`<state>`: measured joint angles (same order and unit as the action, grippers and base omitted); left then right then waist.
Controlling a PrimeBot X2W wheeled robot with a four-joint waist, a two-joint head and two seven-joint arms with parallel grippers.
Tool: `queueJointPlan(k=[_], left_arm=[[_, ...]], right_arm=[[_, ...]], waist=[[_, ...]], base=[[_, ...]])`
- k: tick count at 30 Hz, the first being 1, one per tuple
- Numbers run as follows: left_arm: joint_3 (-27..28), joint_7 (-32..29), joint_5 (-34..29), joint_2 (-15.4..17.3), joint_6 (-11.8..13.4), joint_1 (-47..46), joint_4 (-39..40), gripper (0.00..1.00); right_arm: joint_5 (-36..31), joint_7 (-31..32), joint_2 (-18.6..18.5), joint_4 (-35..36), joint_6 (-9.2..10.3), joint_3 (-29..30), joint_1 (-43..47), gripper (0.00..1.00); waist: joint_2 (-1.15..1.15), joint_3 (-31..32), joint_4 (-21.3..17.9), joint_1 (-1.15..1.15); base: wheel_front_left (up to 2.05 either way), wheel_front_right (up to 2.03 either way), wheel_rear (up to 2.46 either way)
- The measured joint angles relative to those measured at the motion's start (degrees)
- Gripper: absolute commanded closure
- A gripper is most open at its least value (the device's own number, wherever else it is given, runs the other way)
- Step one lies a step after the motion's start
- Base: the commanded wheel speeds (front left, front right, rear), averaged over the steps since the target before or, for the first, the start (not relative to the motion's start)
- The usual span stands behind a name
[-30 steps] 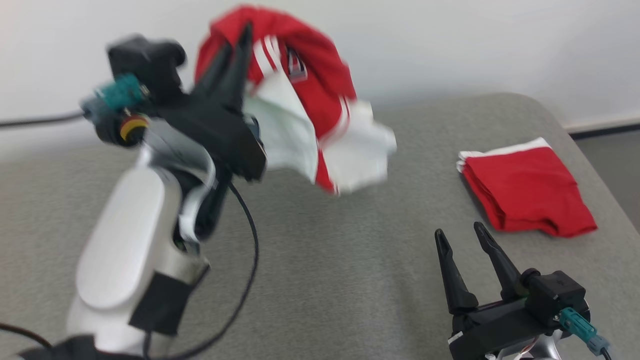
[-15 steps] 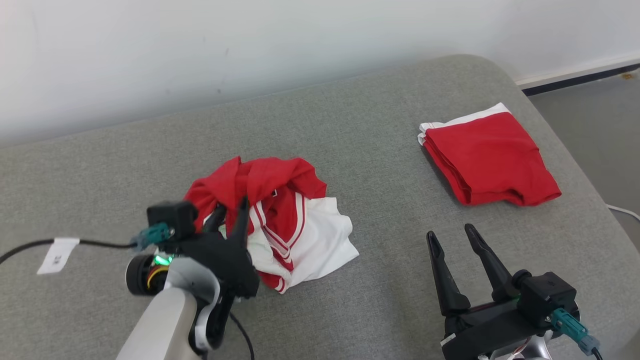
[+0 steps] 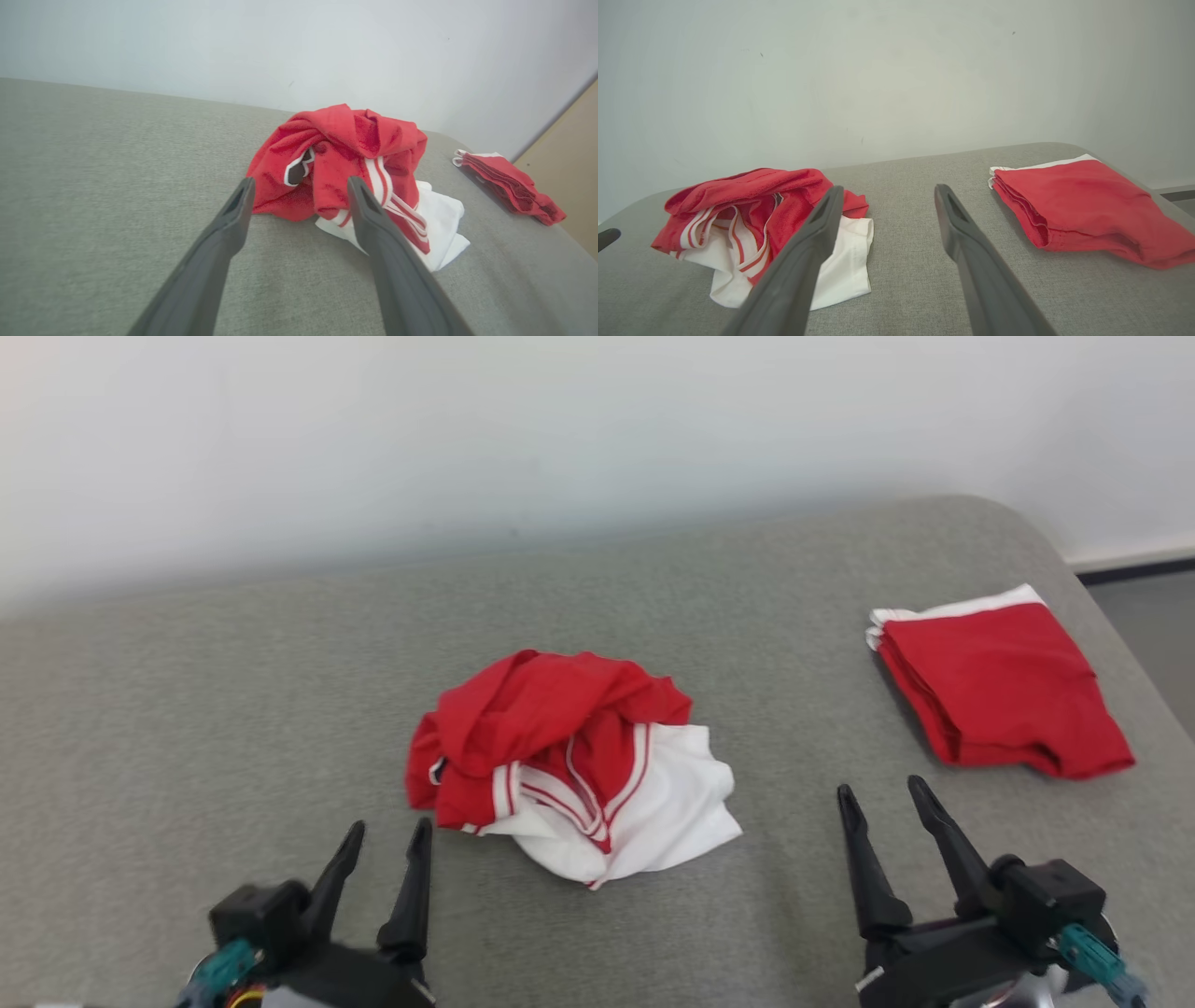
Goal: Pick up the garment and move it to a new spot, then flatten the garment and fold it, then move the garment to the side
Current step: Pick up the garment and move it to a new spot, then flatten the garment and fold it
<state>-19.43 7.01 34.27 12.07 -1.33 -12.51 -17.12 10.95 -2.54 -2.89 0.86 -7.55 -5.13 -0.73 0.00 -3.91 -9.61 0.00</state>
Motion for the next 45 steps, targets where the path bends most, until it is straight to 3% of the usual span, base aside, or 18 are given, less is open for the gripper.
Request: queueJointPlan(k=[7,11,17,30,45], left_arm=[[2.42,7.05,-3.16,1.45,1.94,8.16,7.09,0.0],[3.86,7.86,-6.43,1.85,1.8,10.97,10.33,0.0],[10.7,8.02,-13.15,0.16,1.66,15.85,15.56,0.0],[17.1,8.02,-19.83,-4.72,-4.2,19.56,12.71,0.0],[18.08,8.02,-20.31,-6.76,-5.8,19.4,11.1,0.0]], right_arm=[[-0.34,-1.79,0.03,-0.93,0.0,3.85,1.15,0.0],[-0.08,-3.82,-0.01,-2.14,0.0,5.38,2.22,0.0],[-1.41,-6.16,-0.01,-5.67,0.0,5.23,3.08,0.0],[-1.72,-5.72,0.03,-11.61,0.0,4.24,2.98,0.0],[-1.87,-5.72,0.02,-11.83,0.0,4.13,2.17,0.0]], waist=[[0.0,1.68,5.09,0.0],[0.0,2.54,7.88,0.0],[0.0,3.88,10.59,0.0],[0.0,5.33,10.13,0.0],[0.0,4.7,9.73,-0.01]], base=[[0.0,0.0,0.0],[0.0,0.0,0.0],[0.0,0.0,0.0],[0.0,0.0,0.0],[0.0,0.0,0.0]])
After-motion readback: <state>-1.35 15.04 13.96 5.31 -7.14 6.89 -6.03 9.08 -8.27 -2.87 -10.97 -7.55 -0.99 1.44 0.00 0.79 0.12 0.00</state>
